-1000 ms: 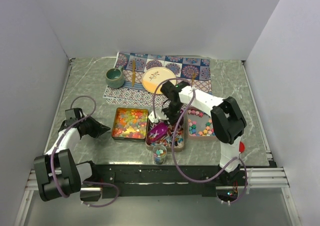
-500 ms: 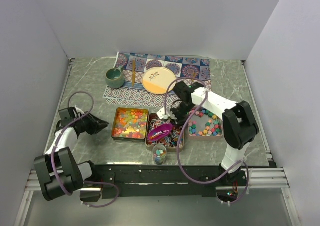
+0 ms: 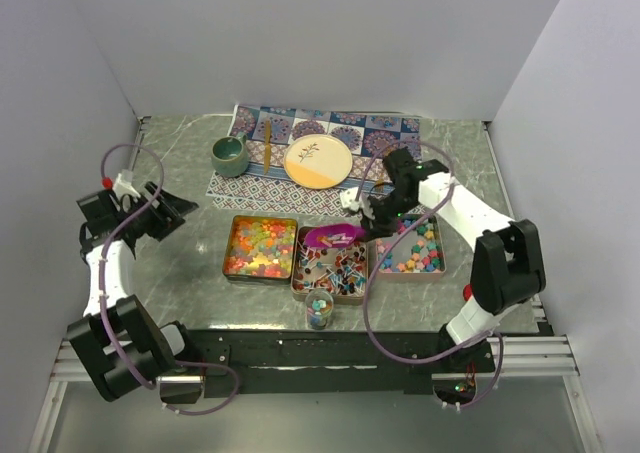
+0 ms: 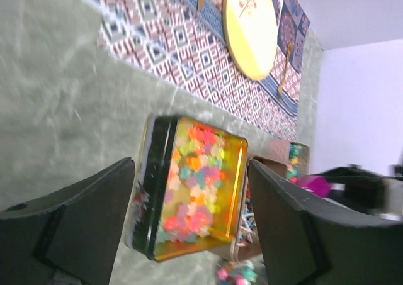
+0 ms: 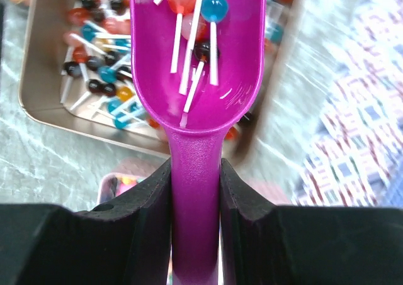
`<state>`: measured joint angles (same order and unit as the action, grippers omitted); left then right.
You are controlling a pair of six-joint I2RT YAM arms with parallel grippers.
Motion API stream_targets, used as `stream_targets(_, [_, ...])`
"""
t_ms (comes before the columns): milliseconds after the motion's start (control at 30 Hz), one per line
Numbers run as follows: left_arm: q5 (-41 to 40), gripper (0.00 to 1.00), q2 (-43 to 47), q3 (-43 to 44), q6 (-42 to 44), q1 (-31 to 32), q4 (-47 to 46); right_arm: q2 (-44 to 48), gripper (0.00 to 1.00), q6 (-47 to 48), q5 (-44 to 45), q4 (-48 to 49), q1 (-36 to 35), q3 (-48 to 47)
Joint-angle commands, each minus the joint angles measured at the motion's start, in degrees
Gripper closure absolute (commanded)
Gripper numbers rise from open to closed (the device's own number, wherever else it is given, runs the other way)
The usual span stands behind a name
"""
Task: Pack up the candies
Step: Place the fake candies in the packing bottle.
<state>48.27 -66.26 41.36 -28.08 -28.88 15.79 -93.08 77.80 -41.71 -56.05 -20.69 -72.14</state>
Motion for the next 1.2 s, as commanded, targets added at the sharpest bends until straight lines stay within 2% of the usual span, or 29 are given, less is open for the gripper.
stream_targets(0, [-1.4, 0.21, 3.8, 3.2, 5.4, -0.8, 1.1, 8.9, 1.0, -7.7, 0.3, 0.3, 0.6, -4.5])
stream_targets(167, [-2.5, 0.23, 7.0, 2.4, 4.1, -1.7, 1.9, 13.9, 1.0, -7.0, 4.6, -6.7, -0.6, -6.1])
stream_targets(367, [-2.5, 0.24, 7.8, 2.8, 0.7, -1.7, 0.0, 21.9, 1.0, -1.0, 12.4, -12.5, -3.1, -1.2])
stream_targets(533, [-1.5, 0.26, 7.8, 2.6, -1.8, -1.6, -2.0, 26.3, 1.0, -1.5, 16.7, -15.0, -8.8, 2.1])
stream_targets(633, [-1.7, 0.26, 8.2, 1.9, -2.8, -1.6, -2.9, 27.8, 1.0, -3.9, 20.7, -14.6, -15.0, 3.1])
stream_targets(767, [-0.6, 0.28, 8.1, 1.3, -3.7, -1.6, -2.5, 26.8, 1.0, -6.8, 25.6, -15.5, -21.5, 2.4])
stream_targets(1167, [0.0, 0.28, 9.5, -1.1, -4.2, -1.6, -3.7, 22.5, 1.0, -9.4, 34.7, -19.3, -28.8, -3.5])
